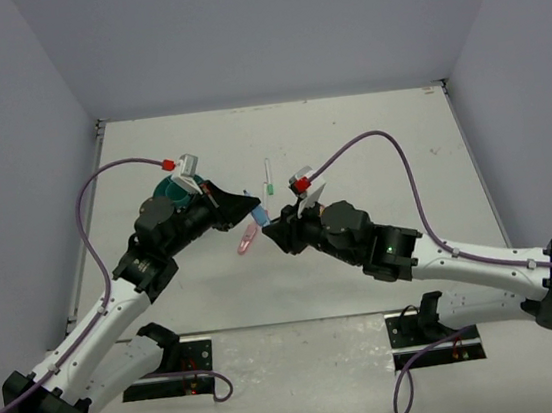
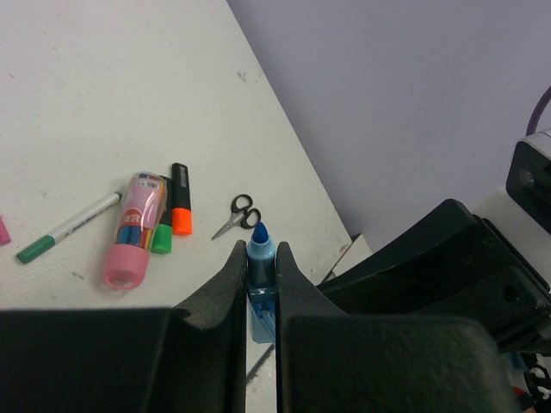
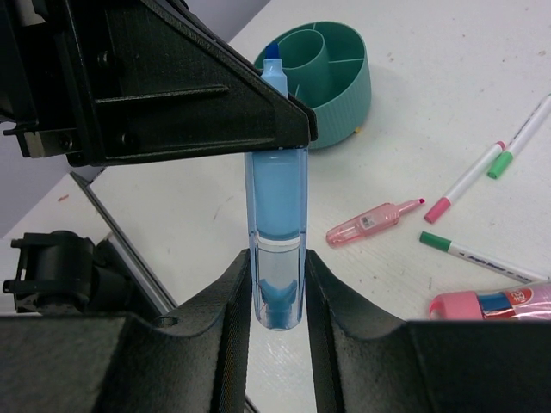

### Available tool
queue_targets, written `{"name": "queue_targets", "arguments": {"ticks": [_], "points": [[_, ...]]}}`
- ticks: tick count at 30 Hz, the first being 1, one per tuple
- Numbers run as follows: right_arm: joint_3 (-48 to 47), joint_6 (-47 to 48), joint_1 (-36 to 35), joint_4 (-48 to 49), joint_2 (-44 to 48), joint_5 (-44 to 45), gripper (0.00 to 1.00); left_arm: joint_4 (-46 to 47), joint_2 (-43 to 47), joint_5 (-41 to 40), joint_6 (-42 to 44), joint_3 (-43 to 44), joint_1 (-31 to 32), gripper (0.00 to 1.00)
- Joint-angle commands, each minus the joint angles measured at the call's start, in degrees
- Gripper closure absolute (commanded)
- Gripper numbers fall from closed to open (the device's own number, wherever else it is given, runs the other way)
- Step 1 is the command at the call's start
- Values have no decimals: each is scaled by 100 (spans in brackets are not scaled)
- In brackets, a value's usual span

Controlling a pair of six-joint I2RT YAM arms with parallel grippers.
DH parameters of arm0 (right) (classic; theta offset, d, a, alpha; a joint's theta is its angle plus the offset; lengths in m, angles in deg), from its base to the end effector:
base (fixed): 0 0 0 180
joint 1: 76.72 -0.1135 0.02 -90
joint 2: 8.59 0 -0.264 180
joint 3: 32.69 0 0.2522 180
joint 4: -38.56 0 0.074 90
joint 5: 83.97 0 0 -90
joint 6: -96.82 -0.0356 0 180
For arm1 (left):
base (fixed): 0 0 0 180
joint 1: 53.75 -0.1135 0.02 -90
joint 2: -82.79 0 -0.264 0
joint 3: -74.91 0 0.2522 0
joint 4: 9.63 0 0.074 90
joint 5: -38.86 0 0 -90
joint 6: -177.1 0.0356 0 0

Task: Sort the stationery into containers
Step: Close the pen cap on the pen.

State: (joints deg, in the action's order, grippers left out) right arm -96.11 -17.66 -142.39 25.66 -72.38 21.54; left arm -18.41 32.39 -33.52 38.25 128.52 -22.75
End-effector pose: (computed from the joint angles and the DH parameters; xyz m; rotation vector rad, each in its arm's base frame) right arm 0.1162 0.2339 0.3239 -0.4694 1.8227 0.8689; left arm 0.1753 -0.1179 0.3206 -0.0296 1.8385 -1.2766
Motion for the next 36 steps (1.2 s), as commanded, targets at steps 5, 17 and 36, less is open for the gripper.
{"name": "queue_targets", "arguments": {"ticks": [5,17,36], "points": [[175,-136,-158,-1398,102,-606,21,1853,215,-798,-81,303,-199,100],[-95,-743,-8,-1277,940,-880,24,2706,178,321,34,-129,-199,100],[-916,-1630,1532,344,128,-3757,49,3239,30,1386,-547,-559,-93,100]]}}
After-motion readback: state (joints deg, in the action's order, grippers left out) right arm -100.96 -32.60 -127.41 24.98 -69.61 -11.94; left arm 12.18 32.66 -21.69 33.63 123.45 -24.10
